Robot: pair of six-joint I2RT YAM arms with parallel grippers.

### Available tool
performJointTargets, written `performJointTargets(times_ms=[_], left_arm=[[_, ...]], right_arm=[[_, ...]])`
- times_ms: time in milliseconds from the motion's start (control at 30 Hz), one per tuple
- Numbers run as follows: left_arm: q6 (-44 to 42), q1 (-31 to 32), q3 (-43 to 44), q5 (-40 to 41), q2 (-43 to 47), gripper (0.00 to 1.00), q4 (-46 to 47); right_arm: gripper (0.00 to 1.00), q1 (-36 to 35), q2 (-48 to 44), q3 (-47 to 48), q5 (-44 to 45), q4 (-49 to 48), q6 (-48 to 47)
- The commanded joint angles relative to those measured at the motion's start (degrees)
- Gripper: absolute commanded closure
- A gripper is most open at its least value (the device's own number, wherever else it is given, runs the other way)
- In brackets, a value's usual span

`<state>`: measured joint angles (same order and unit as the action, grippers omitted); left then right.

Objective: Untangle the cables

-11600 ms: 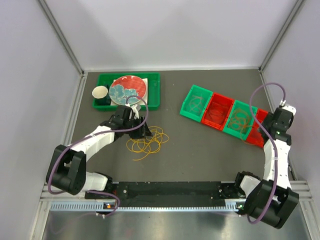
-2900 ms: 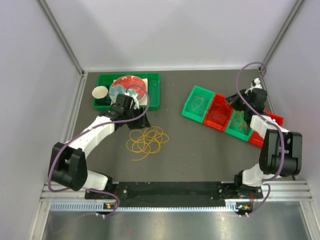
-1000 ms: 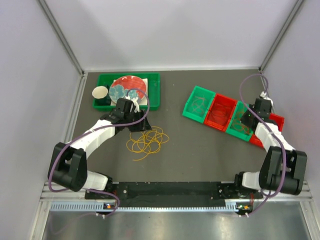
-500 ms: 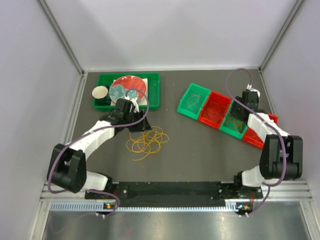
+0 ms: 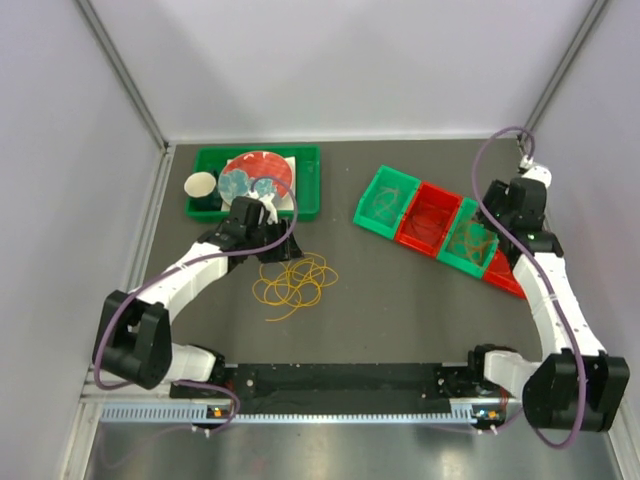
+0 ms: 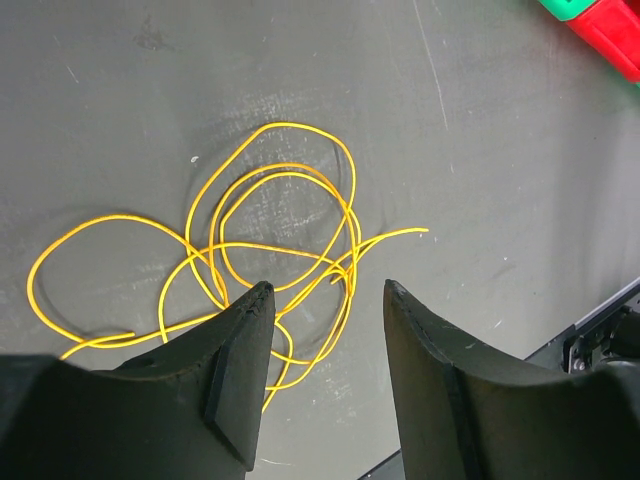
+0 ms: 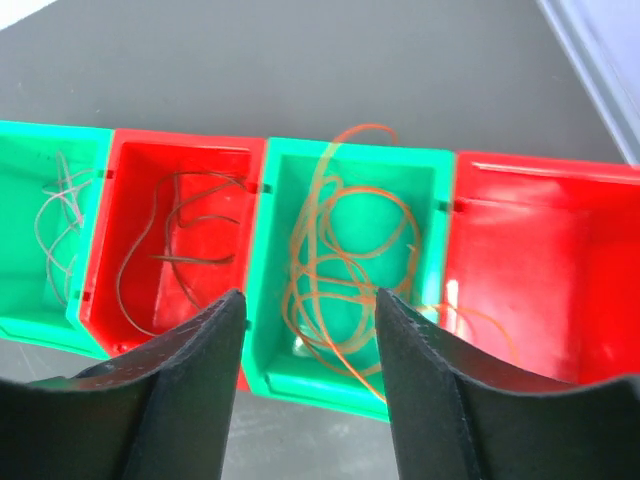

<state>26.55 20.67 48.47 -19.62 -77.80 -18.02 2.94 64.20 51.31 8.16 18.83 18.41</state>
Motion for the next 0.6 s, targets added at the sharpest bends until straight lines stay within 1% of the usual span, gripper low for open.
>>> performJointTargets(times_ms=[0,33,100,167,200,267,367,433,467,567], left_arm=[[-1.41,-0.19,-1.18,0.54,3.53,0.48,1.41],[-1.5,-0.19,-1.18,0.54,3.97,0.48,1.06],[-1.58,-0.19,-1.36,0.72,4.41,0.48,0.62],[-1.85,-0.19,-1.53,0.63,4.76,0.48,0.62],[-1.93,-0.19,-1.53,0.28,4.85,0.48,0.53],[-2.11,-0.19,-1.45,-0.59,4.85,0.47,0.88],[-2.28,-0.27,-0.92,-2.18,4.32,0.47,0.79],[-2.64,-0.27,-0.66,-2.7,3.88,0.47,0.88],[-2.64,-0.19,-0.31,-2.71,3.71,0.47,0.71],[-2.64,-0.19,0.05,-3.15,3.18,0.47,0.62]], right_arm=[[0.48,4.43,-5.05,-3.75,0.47,4.98,0.21],[0.48,9.05,-6.62,-6.46,-1.55,5.6,0.83],[0.48,13.38,-8.91,-9.72,-7.51,5.52,3.37],[0.49,17.43,-12.51,-14.29,-10.61,4.29,5.83],[0.49,18.06,-13.57,-15.7,-12.28,3.33,6.45],[0.5,18.77,-15.24,-18.34,-12.82,2.18,7.42],[0.51,18.77,-13.59,-18.7,-12.3,2.7,6.73],[0.52,18.77,-12.62,-16.87,-13.08,3.14,5.67],[0.53,18.77,-12.18,-15.9,-16.74,3.58,3.58],[0.56,17.11,-11.3,-10.72,-19.32,5.51,1.02]])
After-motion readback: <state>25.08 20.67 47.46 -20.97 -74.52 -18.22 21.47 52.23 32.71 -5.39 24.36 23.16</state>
